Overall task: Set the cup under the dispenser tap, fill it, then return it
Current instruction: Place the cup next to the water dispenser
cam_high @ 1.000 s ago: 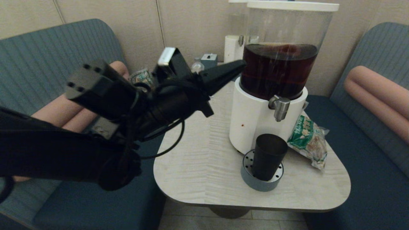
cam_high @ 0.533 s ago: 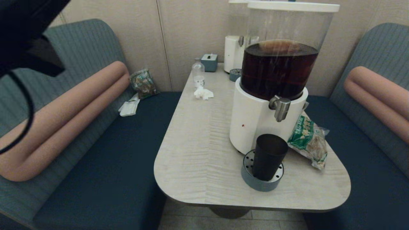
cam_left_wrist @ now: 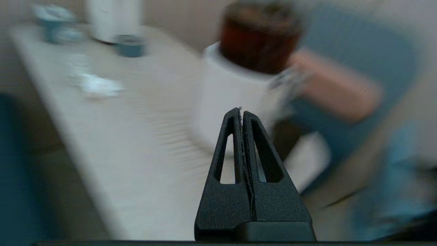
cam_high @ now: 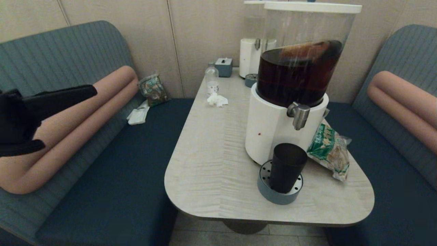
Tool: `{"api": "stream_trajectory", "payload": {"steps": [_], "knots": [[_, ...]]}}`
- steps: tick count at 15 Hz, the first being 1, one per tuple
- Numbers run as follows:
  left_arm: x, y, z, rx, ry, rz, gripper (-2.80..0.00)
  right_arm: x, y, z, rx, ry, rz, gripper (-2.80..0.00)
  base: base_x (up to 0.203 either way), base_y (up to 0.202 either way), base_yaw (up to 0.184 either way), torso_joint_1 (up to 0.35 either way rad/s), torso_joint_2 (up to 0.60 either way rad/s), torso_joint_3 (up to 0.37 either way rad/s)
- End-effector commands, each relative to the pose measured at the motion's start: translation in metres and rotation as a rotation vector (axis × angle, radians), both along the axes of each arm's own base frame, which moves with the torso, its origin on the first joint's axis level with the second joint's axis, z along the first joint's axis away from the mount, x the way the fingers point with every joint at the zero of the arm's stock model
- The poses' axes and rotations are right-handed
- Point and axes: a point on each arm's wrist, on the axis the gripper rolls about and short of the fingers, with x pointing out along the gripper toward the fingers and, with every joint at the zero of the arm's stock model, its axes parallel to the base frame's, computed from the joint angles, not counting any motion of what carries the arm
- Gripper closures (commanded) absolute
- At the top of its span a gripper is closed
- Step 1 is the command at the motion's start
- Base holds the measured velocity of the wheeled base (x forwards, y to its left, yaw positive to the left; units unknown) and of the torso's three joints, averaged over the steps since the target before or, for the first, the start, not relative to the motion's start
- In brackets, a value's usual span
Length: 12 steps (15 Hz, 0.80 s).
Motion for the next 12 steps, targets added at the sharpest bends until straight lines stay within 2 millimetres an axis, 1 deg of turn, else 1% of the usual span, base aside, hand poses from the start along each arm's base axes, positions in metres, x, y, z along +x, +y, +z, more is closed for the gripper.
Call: {"api": "stream_trajectory", "payload": {"steps": [1,3,4,6,7,9,12], "knots": [[0.045,0.008,-0.028,0.195,-0.06,0.041,0.0,0.0,0.0,0.0,-0.001,0.003,0.001,0.0,0.0,0.0,0.0,0.0,0.0,0.0],[0.07,0.01,-0.046,0.306,-0.092,0.039,0.0,0.0,0.0,0.0,-0.001,0.003,0.001,0.0,0.0,0.0,0.0,0.0,0.0,0.0],[0.077,0.009,-0.054,0.33,-0.092,0.027,0.0,0.0,0.0,0.0,-0.001,0.003,0.001,0.0,0.0,0.0,0.0,0.0,0.0,0.0],[0.097,0.005,-0.077,0.368,-0.068,-0.027,0.0,0.0,0.0,0.0,-0.001,0.001,0.001,0.0,0.0,0.0,0.0,0.0,0.0,0.0],[0.106,-0.004,-0.085,0.381,-0.08,-0.082,0.0,0.0,0.0,0.0,-0.001,0.002,0.001,0.0,0.0,0.0,0.0,0.0,0.0,0.0],[0.118,-0.025,-0.096,0.385,-0.11,-0.177,0.0,0.0,0.0,0.0,-0.001,0.003,0.001,0.0,0.0,0.0,0.0,0.0,0.0,0.0],[0.142,-0.056,-0.121,0.354,-0.11,-0.337,0.0,0.0,0.0,0.0,-0.001,0.001,0.001,0.0,0.0,0.0,0.0,0.0,0.0,0.0]]}}
